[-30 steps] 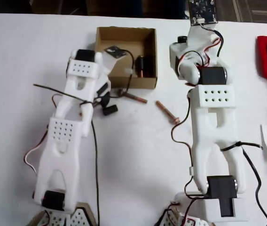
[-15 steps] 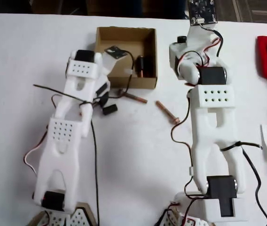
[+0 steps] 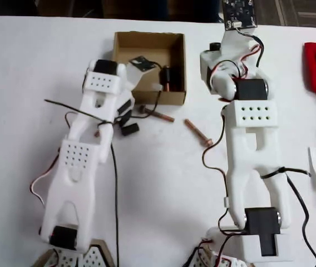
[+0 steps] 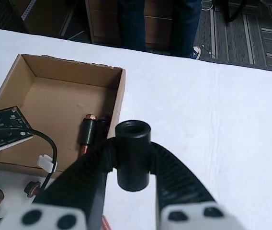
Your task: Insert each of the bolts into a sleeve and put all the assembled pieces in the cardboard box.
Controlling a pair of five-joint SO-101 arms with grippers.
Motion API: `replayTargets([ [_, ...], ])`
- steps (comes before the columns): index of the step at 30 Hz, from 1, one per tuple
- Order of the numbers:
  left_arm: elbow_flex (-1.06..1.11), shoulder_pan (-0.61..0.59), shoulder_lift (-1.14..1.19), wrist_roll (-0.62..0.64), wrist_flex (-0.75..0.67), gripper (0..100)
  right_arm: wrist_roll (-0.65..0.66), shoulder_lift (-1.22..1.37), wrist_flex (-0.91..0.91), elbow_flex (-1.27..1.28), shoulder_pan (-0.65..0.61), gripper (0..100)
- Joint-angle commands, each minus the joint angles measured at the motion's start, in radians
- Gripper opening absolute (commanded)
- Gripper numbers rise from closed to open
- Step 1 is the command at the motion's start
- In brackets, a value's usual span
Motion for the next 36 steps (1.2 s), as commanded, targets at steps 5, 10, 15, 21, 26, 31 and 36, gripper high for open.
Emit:
replayTargets([
  [5, -0.004, 0.020, 0.006, 0.003, -0.031, 20, -0.006, -0.004, -0.015, -0.051, -0.013, 2.1],
  [10, -0.004, 0.020, 0.006, 0.003, -0.031, 15, -0.006, -0.004, -0.015, -0.051, -0.013, 2.1],
  [15, -0.004, 0.020, 0.006, 0.003, -0.038, 4, -0.006, -0.004, -0.015, -0.051, -0.013, 2.1],
  [21, -0.004, 0.020, 0.006, 0.008, -0.043, 2, -0.006, -0.004, -0.015, -0.051, -0.015, 2.1],
  [26, -0.062, 0.029, 0.005, 0.124, -0.026, 2, -0.006, -0.002, -0.015, -0.048, -0.033, 2.1],
  [31, -0.251, 0.025, 0.005, 0.236, 0.058, 2, -0.006, -0.008, -0.016, -0.034, -0.044, 2.1],
  [36, -0.283, 0.006, -0.003, 0.370, 0.058, 2, -0.006, -0.010, -0.016, -0.034, -0.041, 2.1],
])
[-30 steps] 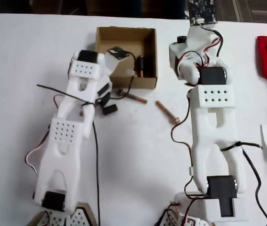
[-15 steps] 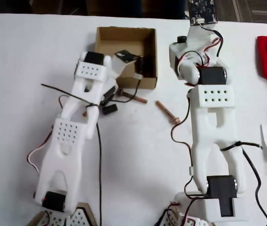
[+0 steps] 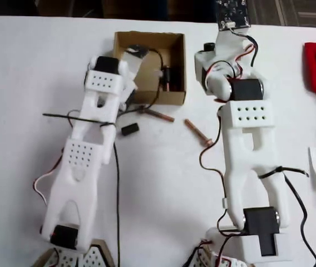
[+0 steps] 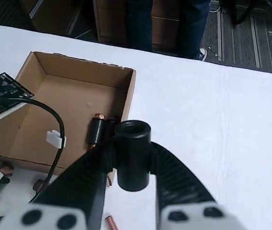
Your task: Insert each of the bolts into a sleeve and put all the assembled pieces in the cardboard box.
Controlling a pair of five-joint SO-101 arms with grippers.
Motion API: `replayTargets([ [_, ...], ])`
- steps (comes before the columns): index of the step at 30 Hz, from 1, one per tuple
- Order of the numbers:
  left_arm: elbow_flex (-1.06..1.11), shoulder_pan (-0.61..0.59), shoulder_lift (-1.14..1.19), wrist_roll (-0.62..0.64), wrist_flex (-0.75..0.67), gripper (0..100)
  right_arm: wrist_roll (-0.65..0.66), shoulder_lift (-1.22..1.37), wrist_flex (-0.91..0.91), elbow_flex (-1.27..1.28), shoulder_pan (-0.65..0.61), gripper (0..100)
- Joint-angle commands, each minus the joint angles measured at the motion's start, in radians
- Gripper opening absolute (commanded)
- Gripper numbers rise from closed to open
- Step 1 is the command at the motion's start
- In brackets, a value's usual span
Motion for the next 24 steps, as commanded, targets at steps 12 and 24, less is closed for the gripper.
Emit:
replayTargets([
  [12, -0.051, -0.028, -0.373, 0.239, -0.069, 2, -0.006, -0.010, -0.015, -0.034, -0.013, 2.1],
  [24, -0.053, -0.049, -0.393, 0.413, -0.124, 2, -0.006, -0.008, -0.015, -0.034, -0.015, 2.1],
])
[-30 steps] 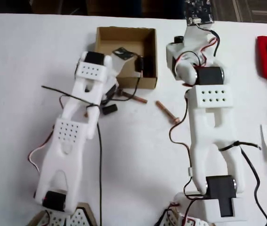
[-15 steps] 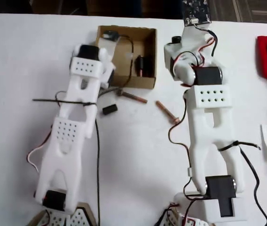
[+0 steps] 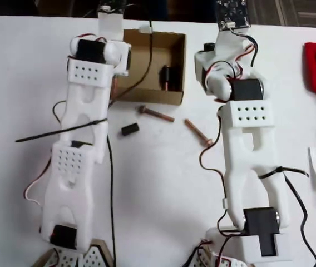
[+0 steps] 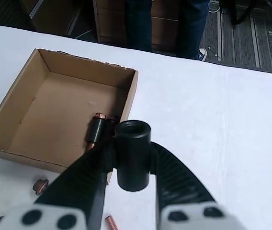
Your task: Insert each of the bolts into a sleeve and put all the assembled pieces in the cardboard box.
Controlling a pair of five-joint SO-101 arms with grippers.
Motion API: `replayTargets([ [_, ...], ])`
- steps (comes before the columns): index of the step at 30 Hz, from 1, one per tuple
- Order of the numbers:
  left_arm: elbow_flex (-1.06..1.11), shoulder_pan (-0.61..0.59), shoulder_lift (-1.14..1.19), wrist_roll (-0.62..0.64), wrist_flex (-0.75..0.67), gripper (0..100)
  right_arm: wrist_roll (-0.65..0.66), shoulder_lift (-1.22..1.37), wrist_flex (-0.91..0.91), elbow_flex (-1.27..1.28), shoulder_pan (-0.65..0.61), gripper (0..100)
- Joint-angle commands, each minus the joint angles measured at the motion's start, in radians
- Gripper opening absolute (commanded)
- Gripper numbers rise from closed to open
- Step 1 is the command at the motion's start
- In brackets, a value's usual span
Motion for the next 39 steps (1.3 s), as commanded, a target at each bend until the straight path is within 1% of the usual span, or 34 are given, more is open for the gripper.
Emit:
replayTargets([
  [1, -0.044, -0.023, -0.092, 0.109, 0.014, 2, -0.006, -0.007, -0.015, -0.034, -0.016, 2.1],
  [3, -0.047, -0.017, -0.092, 0.104, 0.009, 2, -0.006, -0.004, -0.015, -0.032, -0.035, 2.1],
  [5, -0.104, -0.009, -0.094, 0.095, 0.017, 2, -0.006, -0.005, -0.019, -0.008, -0.058, 2.1],
  [10, -0.286, -0.015, -0.097, 0.095, 0.110, 2, -0.006, -0.002, -0.035, 0.032, -0.119, 2.2],
  [11, -0.294, -0.023, -0.103, 0.095, 0.118, 2, -0.006, -0.007, -0.048, 0.048, -0.124, 2.2],
  [21, -0.277, -0.031, -0.124, 0.100, 0.120, 2, -0.009, -0.012, -0.231, 0.221, -0.151, 2.2],
  [23, -0.277, -0.029, -0.124, 0.101, 0.121, 2, -0.044, -0.021, -0.252, 0.249, -0.163, 2.2],
  [26, -0.278, -0.029, -0.126, 0.103, 0.124, 2, -0.052, -0.071, -0.282, 0.308, -0.202, 2.2],
  [30, -0.280, -0.028, -0.144, 0.164, 0.149, 2, -0.052, -0.166, -0.389, 0.439, -0.229, 2.1],
  [34, -0.278, -0.031, -0.170, 0.175, 0.152, 2, -0.054, -0.211, -0.532, 0.557, -0.231, 2.1],
  [36, -0.278, -0.032, -0.169, 0.187, 0.152, 2, -0.061, -0.211, -0.570, 0.580, -0.232, 2.1],
  [39, -0.274, -0.029, -0.169, 0.212, 0.157, 2, -0.061, -0.209, -0.581, 0.583, -0.232, 2.1],
])
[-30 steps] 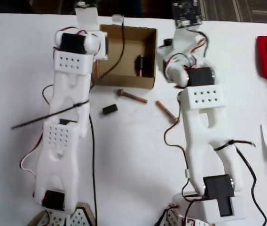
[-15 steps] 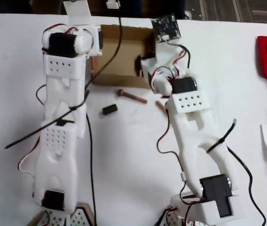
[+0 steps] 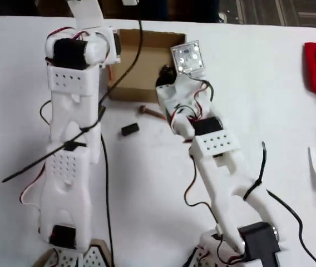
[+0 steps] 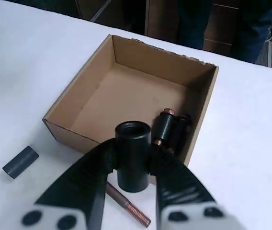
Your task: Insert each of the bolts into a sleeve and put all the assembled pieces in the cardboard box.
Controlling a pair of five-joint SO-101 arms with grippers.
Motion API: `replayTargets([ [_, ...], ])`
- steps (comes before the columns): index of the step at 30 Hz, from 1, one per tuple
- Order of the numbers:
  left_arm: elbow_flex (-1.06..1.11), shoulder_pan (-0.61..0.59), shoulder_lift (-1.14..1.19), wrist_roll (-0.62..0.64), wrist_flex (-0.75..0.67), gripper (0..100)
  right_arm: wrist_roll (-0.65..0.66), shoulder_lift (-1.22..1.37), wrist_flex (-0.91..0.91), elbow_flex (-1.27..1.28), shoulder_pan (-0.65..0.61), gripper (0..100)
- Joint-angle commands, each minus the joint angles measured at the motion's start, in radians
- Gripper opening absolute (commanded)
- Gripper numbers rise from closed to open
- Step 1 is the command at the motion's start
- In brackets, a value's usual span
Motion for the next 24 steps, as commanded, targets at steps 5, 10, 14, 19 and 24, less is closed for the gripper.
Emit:
replayTargets([
  [5, -0.038, -0.008, -0.094, 0.017, 0.025, 2, -0.008, -0.061, -0.039, -0.009, -0.012, 2.1],
  [10, 0.054, 0.012, -0.183, 0.014, 0.025, 2, 0.000, -0.061, -0.039, -0.011, -0.021, 2.1],
  [14, 0.259, 0.035, -0.371, 0.017, 0.023, 2, 0.000, -0.061, -0.039, -0.011, -0.019, 2.1],
  [19, 0.503, 0.054, -0.621, 0.018, 0.002, 3, -0.002, -0.061, -0.039, -0.011, -0.019, 2.1],
  [24, 0.743, 0.046, -0.720, 0.018, -0.146, 3, -0.003, -0.061, -0.039, -0.011, -0.019, 2.1],
])
